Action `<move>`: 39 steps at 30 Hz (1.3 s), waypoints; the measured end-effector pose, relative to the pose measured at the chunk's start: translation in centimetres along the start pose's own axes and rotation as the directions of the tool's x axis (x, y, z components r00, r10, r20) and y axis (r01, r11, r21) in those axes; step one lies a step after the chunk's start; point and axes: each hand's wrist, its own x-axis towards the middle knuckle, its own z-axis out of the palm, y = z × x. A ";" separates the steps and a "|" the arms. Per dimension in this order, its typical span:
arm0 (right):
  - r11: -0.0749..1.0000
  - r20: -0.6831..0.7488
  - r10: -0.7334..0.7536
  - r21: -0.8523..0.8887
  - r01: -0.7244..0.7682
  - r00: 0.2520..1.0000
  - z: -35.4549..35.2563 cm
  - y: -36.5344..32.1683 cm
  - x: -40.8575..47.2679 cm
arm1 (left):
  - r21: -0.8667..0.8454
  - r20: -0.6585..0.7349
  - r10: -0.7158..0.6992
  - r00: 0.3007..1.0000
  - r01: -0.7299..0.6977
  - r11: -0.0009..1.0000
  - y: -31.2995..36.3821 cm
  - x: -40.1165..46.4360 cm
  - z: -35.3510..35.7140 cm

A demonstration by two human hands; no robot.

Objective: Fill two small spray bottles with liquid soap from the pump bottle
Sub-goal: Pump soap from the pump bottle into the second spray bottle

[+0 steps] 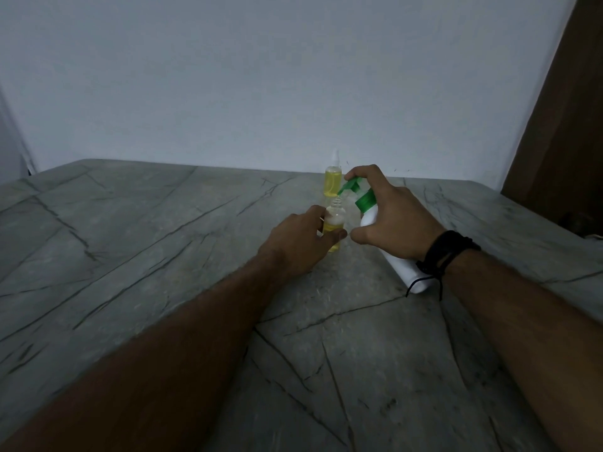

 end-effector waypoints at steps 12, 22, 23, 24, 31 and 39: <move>1.000 0.006 -0.001 -0.004 0.001 1.000 -0.1 -0.1 0.0 | 0.006 -0.002 0.006 1.000 -0.006 1.000 -0.1 0.0 0.1; 1.000 0.002 -0.003 0.000 0.003 1.000 0.0 0.1 0.0 | 0.006 0.004 0.006 1.000 -0.006 1.000 -0.2 0.2 0.2; 1.000 0.000 -0.006 -0.001 0.006 1.000 0.0 0.0 0.0 | 0.004 0.003 0.009 1.000 -0.009 1.000 -0.2 0.1 0.2; 1.000 -0.002 -0.007 0.002 0.007 1.000 0.0 0.0 0.0 | 0.002 0.002 0.010 1.000 -0.010 1.000 -0.1 0.1 0.2; 1.000 0.008 0.000 0.014 -0.001 1.000 0.0 0.0 0.1 | 0.008 0.003 0.007 1.000 -0.007 1.000 -0.1 0.0 0.1; 1.000 0.000 0.007 0.006 -0.007 1.000 -0.1 -0.1 0.1 | 0.007 -0.002 0.005 1.000 -0.005 1.000 0.1 0.0 0.0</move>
